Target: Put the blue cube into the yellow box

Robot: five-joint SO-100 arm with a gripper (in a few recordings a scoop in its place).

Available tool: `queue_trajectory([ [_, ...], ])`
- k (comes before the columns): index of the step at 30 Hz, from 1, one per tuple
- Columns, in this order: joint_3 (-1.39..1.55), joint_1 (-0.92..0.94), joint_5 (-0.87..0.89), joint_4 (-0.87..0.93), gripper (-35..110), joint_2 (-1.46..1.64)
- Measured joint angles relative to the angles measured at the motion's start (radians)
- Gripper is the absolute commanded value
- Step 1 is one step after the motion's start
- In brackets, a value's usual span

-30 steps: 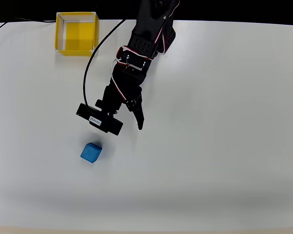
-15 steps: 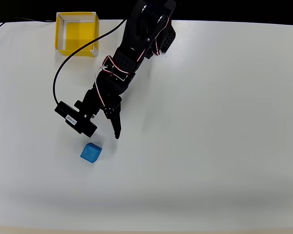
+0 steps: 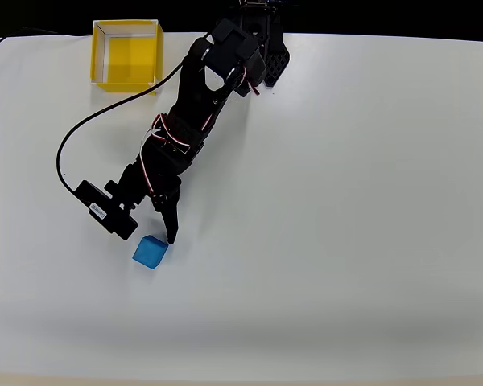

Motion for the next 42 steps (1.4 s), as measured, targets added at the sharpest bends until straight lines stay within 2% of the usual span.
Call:
queue_trajectory([
  [16,-0.244,-0.038,0.035,-0.046,50,-0.247],
  [24,-0.35,-0.074,0.057,-0.049,45,-0.334],
  [42,-0.394,-0.091,0.072,0.002,20,-0.368],
])
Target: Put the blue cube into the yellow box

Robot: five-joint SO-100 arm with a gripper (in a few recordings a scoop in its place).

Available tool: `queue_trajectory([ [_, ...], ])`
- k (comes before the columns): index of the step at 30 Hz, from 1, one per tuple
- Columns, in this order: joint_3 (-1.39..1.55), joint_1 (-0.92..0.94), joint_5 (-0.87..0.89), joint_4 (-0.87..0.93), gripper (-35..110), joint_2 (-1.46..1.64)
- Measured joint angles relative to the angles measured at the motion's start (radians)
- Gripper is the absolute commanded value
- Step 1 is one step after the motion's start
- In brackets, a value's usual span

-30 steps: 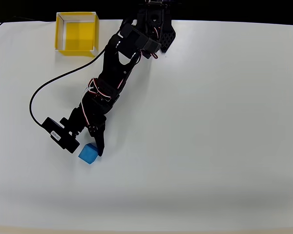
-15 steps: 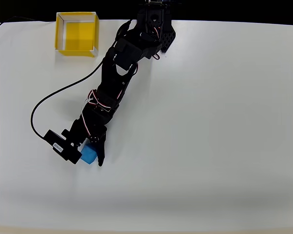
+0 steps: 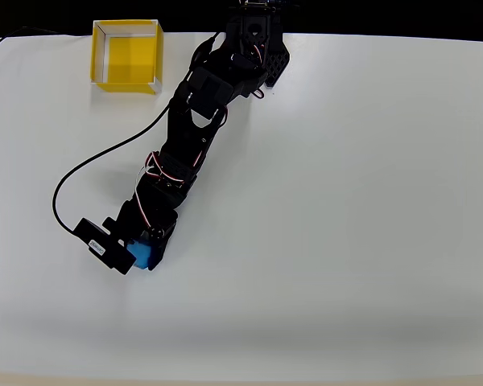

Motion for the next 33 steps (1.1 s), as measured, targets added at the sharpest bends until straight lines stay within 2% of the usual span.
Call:
queue_trajectory([
  [15,0.021,0.0,-0.038,0.08,16,0.061],
  [25,0.083,0.038,-0.061,0.359,17,0.42],
  [33,0.181,0.215,-0.094,0.611,17,0.706],
])
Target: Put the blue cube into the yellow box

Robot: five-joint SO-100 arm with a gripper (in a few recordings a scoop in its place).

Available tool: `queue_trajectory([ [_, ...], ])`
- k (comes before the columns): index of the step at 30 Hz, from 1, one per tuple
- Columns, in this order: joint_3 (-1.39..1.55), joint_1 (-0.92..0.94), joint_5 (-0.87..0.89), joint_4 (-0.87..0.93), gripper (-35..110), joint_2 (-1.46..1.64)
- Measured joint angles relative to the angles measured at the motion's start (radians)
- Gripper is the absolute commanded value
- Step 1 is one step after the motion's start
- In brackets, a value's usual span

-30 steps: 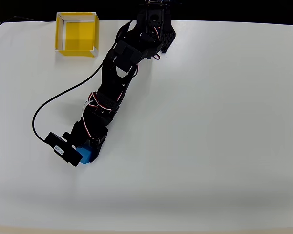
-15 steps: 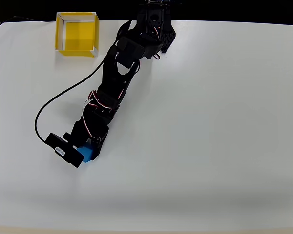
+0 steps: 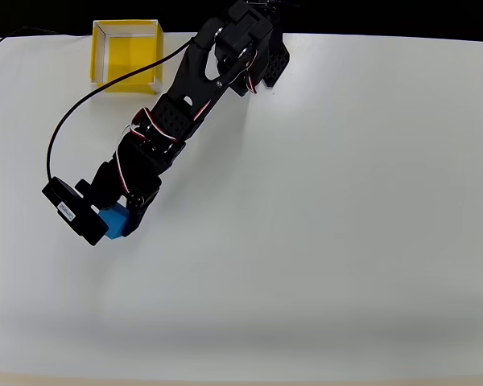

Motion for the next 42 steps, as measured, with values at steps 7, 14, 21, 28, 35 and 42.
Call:
queue_trajectory([
  [7,0.038,0.216,-0.012,0.368,17,0.247],
  [14,0.101,0.377,-0.011,0.715,17,0.557],
  [21,0.224,0.569,-0.011,0.801,17,0.787],
  [28,0.249,0.724,-0.037,0.807,18,0.807],
  [35,0.287,0.822,-0.055,0.781,18,0.765],
  [42,0.433,0.881,-0.074,0.693,19,0.767],
])
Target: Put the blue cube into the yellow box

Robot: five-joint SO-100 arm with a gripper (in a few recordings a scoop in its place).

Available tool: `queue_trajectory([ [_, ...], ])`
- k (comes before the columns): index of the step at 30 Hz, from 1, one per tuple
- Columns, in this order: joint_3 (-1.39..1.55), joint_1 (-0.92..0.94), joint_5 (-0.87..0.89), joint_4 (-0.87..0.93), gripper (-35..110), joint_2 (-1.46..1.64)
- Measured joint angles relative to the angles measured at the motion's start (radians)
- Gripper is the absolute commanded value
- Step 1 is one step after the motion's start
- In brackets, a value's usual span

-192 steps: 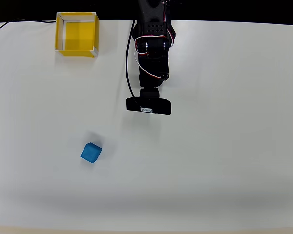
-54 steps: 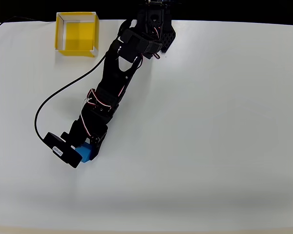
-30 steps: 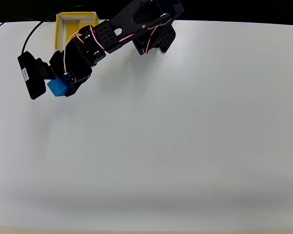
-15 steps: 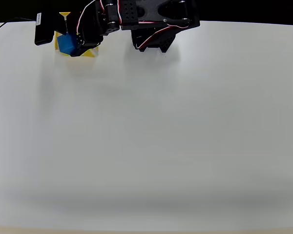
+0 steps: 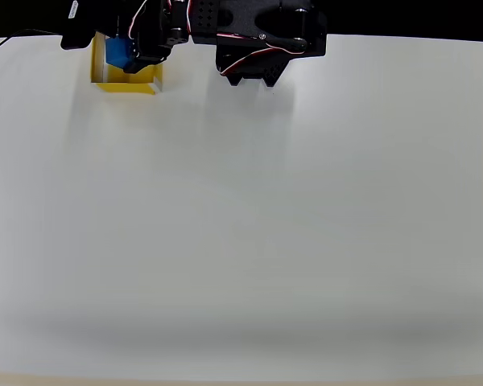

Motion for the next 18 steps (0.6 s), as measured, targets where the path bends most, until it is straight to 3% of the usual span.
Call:
queue_trajectory([
  [4,0.083,0.017,-0.015,-0.061,19,0.012],
  [13,0.213,0.044,-0.035,-0.212,39,0.054],
  [18,0.227,0.044,-0.048,-0.21,31,0.066],
])
